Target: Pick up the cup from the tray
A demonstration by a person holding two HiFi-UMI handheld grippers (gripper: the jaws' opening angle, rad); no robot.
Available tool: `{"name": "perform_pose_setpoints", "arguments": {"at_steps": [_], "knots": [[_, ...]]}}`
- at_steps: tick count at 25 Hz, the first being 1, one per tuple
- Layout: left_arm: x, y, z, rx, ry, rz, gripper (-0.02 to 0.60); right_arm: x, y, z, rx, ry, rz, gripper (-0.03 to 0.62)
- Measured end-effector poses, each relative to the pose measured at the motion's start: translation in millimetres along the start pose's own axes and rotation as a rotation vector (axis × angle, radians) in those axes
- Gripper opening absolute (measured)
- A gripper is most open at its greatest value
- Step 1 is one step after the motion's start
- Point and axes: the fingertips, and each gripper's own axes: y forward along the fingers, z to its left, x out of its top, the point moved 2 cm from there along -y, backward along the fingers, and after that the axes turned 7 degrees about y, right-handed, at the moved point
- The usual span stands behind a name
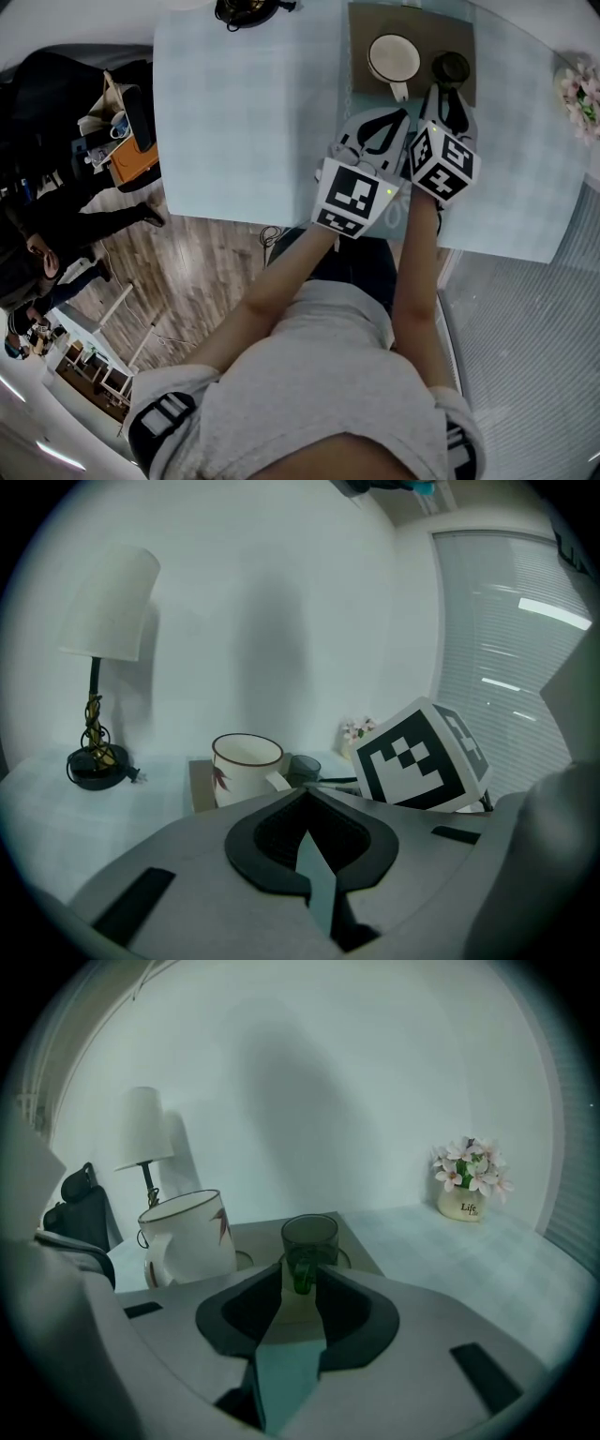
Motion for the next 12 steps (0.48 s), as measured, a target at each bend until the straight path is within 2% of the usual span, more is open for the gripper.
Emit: {"name": "perform_pose_setpoints", "arguments": {"at_steps": [3,12], "knots": [[-5.2,0.8,2.8,-0.004,-0.003,0.005,0.006,-5.7,5.7,-2.4,-0.012,0.0,0.003,0.083],[-7.6,-1.9,7.1,0.002,-0.015,0.019,0.006,-2.7,9.4,-4.6,-0.021,-0.029,-0.011,0.051]]}}
